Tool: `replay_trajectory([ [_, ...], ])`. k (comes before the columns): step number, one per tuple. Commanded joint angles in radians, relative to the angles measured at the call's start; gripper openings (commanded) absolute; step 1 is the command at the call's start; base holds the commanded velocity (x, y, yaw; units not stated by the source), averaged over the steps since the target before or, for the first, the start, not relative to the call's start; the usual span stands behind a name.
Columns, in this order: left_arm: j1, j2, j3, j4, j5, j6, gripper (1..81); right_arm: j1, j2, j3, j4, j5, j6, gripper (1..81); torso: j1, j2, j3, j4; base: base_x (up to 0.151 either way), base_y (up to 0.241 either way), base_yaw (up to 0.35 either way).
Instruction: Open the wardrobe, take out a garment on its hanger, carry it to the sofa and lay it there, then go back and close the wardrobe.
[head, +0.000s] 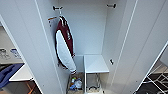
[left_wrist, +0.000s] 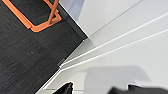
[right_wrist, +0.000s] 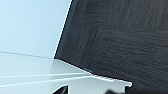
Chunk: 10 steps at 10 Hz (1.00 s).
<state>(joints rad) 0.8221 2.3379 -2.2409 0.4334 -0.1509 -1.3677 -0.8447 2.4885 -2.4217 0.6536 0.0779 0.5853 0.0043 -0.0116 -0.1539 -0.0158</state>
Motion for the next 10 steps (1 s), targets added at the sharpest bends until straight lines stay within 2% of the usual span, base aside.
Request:
replay_trajectory([
  [1,-0.134,-0.026,0.055,-0.038,0.002,-0.007,81.1,0.137,-0.052,0.081,0.001,-0.018,0.051,81.1,0.000,0.000,0.000,0.000,0.000,0.000,0.000],
  [3,-0.134,0.023,0.061,-0.036,0.004,-0.013,81.1,0.146,-0.017,0.142,-0.002,0.003,0.053,81.1,0.000,0.000,0.000,0.000,0.000,0.000,0.000],
  [6,-0.131,0.075,0.060,-0.028,0.005,-0.013,81.1,0.153,0.046,0.179,-0.041,0.019,0.051,81.1,0.000,0.000,0.000,0.000,0.000,0.000,0.000],
  [10,-0.123,0.149,0.049,-0.016,0.010,-0.007,81.1,0.144,0.074,0.262,-0.069,0.040,0.051,81.1,0.000,0.000,0.000,0.000,0.000,0.000,0.000],
])
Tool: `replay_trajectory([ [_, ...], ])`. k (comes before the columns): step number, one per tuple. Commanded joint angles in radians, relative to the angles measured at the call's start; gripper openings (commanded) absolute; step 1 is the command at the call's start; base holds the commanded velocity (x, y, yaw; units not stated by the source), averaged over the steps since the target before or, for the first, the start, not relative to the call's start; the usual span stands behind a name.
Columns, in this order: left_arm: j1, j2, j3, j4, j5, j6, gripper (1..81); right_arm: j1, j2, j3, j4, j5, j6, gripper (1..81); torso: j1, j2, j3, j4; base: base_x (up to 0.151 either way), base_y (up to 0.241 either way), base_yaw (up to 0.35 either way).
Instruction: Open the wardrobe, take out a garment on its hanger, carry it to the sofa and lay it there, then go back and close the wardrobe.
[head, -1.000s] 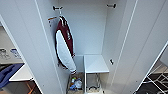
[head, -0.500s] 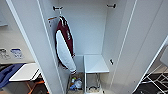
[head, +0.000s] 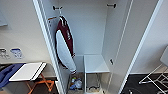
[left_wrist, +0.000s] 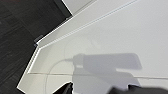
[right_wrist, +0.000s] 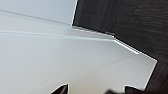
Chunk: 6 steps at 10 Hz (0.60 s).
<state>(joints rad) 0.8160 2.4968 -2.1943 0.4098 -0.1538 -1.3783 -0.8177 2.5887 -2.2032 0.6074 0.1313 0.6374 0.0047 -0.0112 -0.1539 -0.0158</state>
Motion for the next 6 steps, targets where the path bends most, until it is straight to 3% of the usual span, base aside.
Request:
replay_trajectory([
  [1,-0.117,0.008,0.001,0.023,0.014,0.004,81.1,0.116,-0.008,0.056,-0.029,-0.012,-0.001,81.1,0.000,0.000,0.000,0.000,0.000,0.000,0.000],
  [6,-0.106,0.196,-0.113,0.115,0.046,0.004,81.1,0.120,0.142,0.016,-0.144,-0.012,-0.001,81.1,0.000,0.000,0.000,0.000,0.000,0.000,0.000],
])
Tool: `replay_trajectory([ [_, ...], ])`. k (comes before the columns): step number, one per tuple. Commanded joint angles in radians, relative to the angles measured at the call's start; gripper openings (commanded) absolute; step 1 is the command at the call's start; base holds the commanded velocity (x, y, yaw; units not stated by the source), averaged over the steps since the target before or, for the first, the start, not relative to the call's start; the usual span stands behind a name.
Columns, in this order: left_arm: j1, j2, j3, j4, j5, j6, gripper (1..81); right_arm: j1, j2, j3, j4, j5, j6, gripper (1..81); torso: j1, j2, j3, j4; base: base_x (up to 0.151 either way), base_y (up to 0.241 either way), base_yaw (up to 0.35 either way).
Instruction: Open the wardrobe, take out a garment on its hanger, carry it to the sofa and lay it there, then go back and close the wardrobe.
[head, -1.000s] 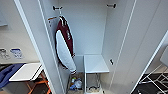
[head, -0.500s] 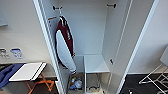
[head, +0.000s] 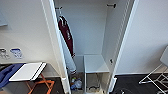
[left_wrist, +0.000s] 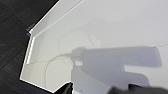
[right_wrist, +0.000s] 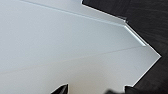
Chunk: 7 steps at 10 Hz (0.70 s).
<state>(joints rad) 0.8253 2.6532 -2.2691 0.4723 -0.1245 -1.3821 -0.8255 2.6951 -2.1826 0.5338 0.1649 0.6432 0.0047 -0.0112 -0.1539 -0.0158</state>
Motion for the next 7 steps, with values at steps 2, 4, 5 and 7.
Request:
replay_trajectory([
  [2,-0.128,0.094,-0.058,0.084,0.022,0.008,81.1,0.136,0.109,-0.075,-0.113,-0.045,-0.007,81.1,0.000,0.000,0.000,0.000,0.000,0.000,0.000],
  [4,-0.127,0.146,-0.059,0.121,0.064,0.012,81.1,0.151,0.160,-0.092,-0.152,-0.045,-0.007,81.1,0.000,0.000,0.000,0.000,0.000,0.000,0.000],
  [5,-0.123,0.172,-0.059,0.152,0.075,0.014,81.1,0.151,0.180,-0.095,-0.178,-0.045,-0.007,81.1,0.000,0.001,0.000,0.000,0.000,0.000,0.000],
  [7,-0.119,0.226,-0.067,0.207,0.095,0.014,81.1,0.151,0.228,-0.115,-0.230,-0.045,-0.007,81.1,0.000,0.001,0.000,0.000,0.000,0.000,0.000],
])
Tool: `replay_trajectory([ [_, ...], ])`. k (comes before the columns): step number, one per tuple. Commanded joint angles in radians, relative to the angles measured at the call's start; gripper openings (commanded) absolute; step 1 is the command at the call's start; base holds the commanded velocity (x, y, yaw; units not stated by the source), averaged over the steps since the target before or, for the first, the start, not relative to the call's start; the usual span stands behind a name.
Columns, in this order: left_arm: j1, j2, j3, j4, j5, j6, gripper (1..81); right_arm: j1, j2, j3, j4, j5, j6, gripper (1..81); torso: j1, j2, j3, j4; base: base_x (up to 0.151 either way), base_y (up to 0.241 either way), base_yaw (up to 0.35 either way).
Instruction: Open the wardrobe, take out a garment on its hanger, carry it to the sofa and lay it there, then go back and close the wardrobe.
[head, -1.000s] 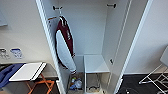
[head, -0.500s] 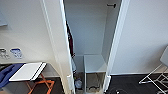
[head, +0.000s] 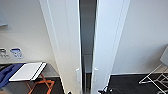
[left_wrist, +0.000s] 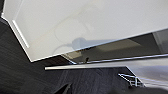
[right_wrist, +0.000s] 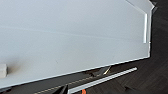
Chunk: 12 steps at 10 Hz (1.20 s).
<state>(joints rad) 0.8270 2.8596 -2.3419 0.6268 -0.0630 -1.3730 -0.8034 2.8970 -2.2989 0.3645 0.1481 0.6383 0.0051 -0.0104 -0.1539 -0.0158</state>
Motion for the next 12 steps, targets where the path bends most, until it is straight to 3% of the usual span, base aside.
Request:
replay_trajectory([
  [1,-0.117,0.055,0.006,0.092,0.063,0.005,81.1,0.129,0.040,0.003,-0.112,-0.031,-0.002,81.1,0.000,0.000,0.000,0.000,0.000,0.000,0.000],
  [2,-0.107,0.075,0.006,0.134,0.081,0.006,81.1,0.118,0.043,0.007,-0.150,-0.039,-0.002,81.1,0.000,0.000,0.000,0.000,0.000,0.000,0.000],
  [6,0.067,0.035,0.047,0.424,0.104,0.012,81.1,-0.063,0.029,-0.057,-0.481,-0.050,-0.006,81.1,0.000,0.000,0.000,0.000,0.000,0.000,0.000],
  [8,0.160,-0.020,0.042,0.488,0.092,0.012,81.1,-0.167,0.041,-0.209,-0.573,-0.044,-0.011,81.1,0.000,0.000,0.000,0.000,0.000,0.000,0.000],
  [12,0.336,-0.040,0.010,0.592,0.091,0.015,81.1,-0.334,0.017,-0.290,-0.729,-0.041,-0.016,81.1,0.000,0.000,0.000,0.000,0.000,0.000,0.000],
])
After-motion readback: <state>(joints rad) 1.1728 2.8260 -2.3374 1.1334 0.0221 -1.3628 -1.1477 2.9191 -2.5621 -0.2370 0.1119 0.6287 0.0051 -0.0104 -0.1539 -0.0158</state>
